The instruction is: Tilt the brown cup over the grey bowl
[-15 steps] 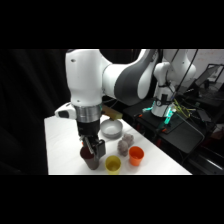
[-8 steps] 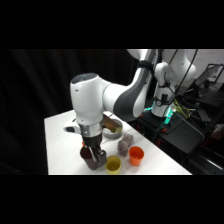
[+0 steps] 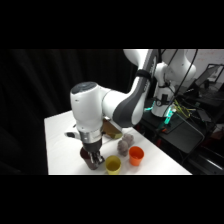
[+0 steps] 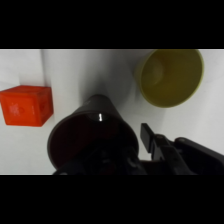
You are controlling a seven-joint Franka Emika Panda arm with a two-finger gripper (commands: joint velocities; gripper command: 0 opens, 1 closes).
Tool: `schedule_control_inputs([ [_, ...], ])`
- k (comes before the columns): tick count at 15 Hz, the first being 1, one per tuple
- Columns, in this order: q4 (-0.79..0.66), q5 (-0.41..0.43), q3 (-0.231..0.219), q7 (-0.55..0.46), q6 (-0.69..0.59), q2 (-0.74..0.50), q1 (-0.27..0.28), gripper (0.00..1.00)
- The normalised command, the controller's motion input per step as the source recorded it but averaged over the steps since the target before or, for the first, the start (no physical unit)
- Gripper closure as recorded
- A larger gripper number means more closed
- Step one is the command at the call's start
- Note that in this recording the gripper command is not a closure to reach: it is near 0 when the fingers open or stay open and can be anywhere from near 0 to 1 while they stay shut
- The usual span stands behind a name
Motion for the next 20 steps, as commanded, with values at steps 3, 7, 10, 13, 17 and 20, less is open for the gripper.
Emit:
schedule_control_inputs([
  [3,0.12,-0.139,-0.134,0.19,-0.11,-0.03,0.142,0.23],
  [7,-0.02,-0.209,-0.173,0.26,-0.25,-0.25,0.178,0.05],
  [10,-0.26,-0.125,-0.051,0.15,-0.42,-0.63,0.086,0.05],
  [13,-0.42,-0.098,0.013,0.07,-0.33,-0.76,-0.035,0.05],
  [17,-0.51,0.137,0.091,-0.20,-0.19,-0.68,-0.229,0.07],
  [20,-0.50,0.540,0.090,-0.66,-0.06,-0.57,-0.360,0.07],
])
